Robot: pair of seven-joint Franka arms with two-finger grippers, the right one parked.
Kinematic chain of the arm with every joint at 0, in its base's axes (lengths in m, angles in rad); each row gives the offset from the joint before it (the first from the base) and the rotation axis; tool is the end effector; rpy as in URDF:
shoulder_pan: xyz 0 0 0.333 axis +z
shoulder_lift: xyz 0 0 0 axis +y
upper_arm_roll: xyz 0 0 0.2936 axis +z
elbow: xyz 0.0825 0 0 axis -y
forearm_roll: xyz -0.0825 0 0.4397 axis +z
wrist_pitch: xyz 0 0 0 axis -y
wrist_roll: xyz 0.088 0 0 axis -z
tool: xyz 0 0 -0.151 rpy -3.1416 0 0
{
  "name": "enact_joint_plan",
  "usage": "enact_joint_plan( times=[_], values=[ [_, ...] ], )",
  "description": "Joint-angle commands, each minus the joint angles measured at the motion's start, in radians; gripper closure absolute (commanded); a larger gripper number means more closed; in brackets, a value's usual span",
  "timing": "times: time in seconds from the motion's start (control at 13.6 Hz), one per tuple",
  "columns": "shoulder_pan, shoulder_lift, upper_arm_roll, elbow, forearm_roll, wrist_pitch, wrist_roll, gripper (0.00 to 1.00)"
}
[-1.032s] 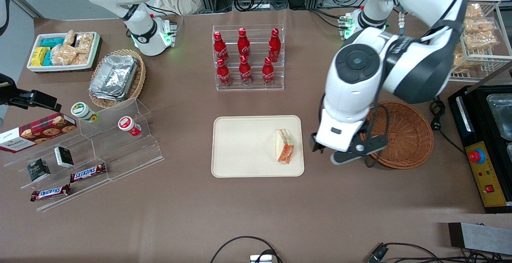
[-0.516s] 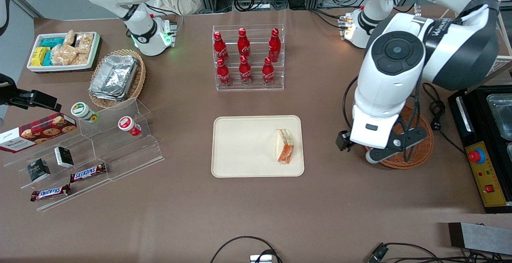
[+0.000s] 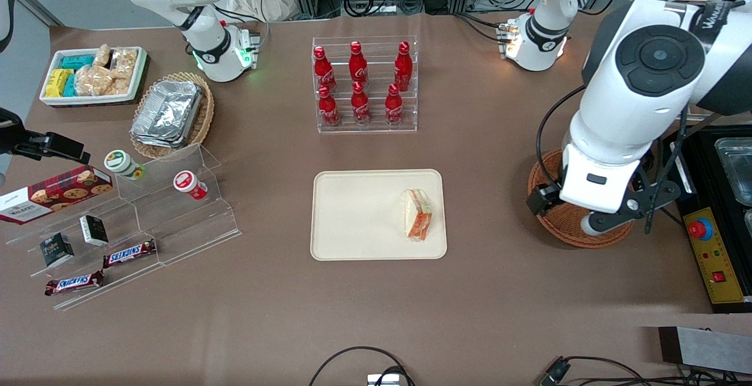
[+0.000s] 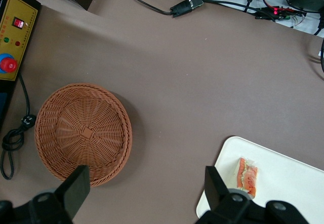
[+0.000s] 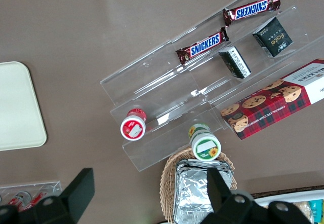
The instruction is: Place sandwich from basket to tray
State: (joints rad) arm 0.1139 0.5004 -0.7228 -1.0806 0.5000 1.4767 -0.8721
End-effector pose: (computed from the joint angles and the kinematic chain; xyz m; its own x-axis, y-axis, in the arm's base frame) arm 0.6782 -0.2391 0.5324 0.9242 0.3571 0.1351 0.3721 -0.9217 -0.1094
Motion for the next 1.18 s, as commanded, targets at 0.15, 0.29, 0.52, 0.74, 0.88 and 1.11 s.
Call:
enact_joint_plan(
  times=[0.15, 0.29, 0.52, 0.74, 0.88, 1.11],
  values=[
    [0.024, -0.062, 0.029, -0.022, -0.034, -0.038, 0.134, 0.00],
    [0.020, -0.143, 0.155, -0.068, -0.131, -0.046, 0.313, 0.00],
    [-0.031, -0.238, 0.386, -0.113, -0.273, -0.047, 0.548, 0.00],
    [-0.069, -0.318, 0.521, -0.195, -0.308, -0.049, 0.747, 0.00],
    [-0.103, -0.359, 0.603, -0.240, -0.311, -0.052, 0.896, 0.00],
    [-0.103, -0.407, 0.638, -0.260, -0.334, -0.107, 1.045, 0.00]
  ],
)
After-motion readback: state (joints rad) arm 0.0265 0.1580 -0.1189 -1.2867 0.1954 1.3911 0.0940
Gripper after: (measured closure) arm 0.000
